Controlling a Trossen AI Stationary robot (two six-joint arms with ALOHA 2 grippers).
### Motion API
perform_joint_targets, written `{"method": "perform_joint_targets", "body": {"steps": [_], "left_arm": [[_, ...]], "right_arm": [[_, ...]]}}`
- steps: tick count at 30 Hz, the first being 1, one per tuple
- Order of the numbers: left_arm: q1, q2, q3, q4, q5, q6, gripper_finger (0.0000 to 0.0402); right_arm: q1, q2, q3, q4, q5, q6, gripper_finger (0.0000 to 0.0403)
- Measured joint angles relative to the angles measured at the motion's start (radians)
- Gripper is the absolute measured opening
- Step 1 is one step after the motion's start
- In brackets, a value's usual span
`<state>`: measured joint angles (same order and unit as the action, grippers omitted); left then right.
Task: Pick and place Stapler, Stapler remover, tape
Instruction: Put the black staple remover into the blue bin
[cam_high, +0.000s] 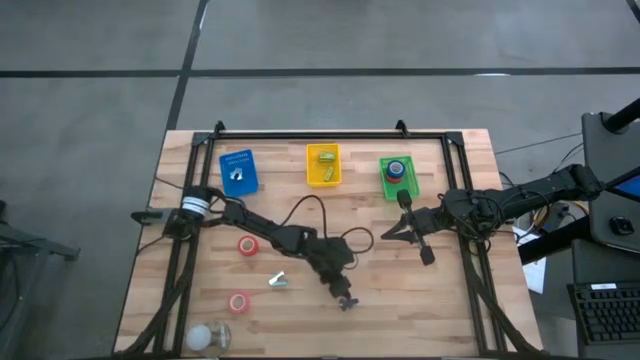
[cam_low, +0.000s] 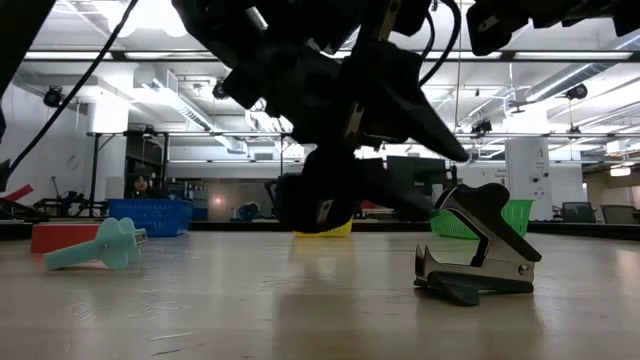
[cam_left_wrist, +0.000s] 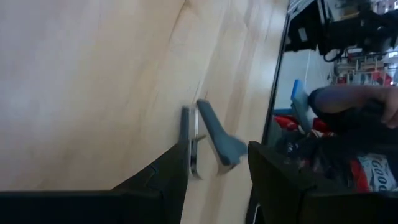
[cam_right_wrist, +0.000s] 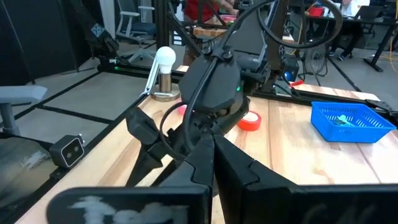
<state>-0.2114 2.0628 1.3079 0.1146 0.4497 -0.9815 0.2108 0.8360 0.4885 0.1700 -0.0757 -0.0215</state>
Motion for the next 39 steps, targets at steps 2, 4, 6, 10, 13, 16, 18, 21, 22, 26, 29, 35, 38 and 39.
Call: {"method": "perform_joint_targets", "body": {"steps": [2,4,6,10,13,16,18,21,22,26,29,35,38,39], "left_arm": [[-0.002,0.000,0.000,0.001,0.007,-0.019,0.0167],[-0.001,0.000,0.001,0.002,0.008,-0.022,0.0167],[-0.001,0.000,0.002,0.002,0.008,-0.020,0.0167],[-0.002,0.000,0.002,0.001,0.008,-0.027,0.0167],[-0.005,0.002,0.002,0.001,0.016,-0.054,0.0167],[-0.008,0.003,0.002,0.002,0.015,-0.068,0.0167],[-0.008,0.005,0.002,0.001,0.002,-0.068,0.0166],[-0.008,0.011,0.002,0.005,-0.005,-0.069,0.0163],[-0.008,0.015,0.003,0.009,-0.005,-0.069,0.0163],[-0.009,0.034,0.003,0.014,-0.005,-0.080,0.0160],[-0.009,0.035,0.003,0.025,-0.006,-0.077,0.0161],[-0.012,0.035,0.004,0.040,-0.004,-0.071,0.0154],[-0.013,0.035,0.003,0.034,-0.002,-0.065,0.0142],[-0.013,0.036,0.003,0.034,-0.002,-0.064,0.0138]], "right_arm": [[0.000,0.000,0.000,0.001,0.000,0.000,0.0008],[0.000,0.000,0.000,0.002,0.000,0.000,0.0008],[0.000,0.000,0.000,0.003,0.000,0.000,0.0008],[0.000,0.000,0.000,0.006,0.000,0.001,0.0008],[0.000,0.000,0.000,0.009,0.000,0.000,0.0008],[0.000,0.000,0.000,0.014,0.000,-0.001,0.0008],[0.000,0.000,0.000,0.014,0.000,-0.002,0.0008],[0.000,0.000,0.000,0.014,0.000,-0.003,0.0008],[0.000,0.000,0.000,0.014,0.000,-0.003,0.0008],[0.000,0.000,-0.001,0.017,0.000,-0.003,0.0008],[0.000,0.000,-0.001,0.018,0.000,-0.004,0.0008],[0.000,0.000,-0.001,0.018,0.000,-0.004,0.0008],[0.000,0.000,-0.001,0.018,0.000,-0.004,0.0008],[0.000,0.000,-0.001,0.018,0.000,-0.004,0.0008]]}}
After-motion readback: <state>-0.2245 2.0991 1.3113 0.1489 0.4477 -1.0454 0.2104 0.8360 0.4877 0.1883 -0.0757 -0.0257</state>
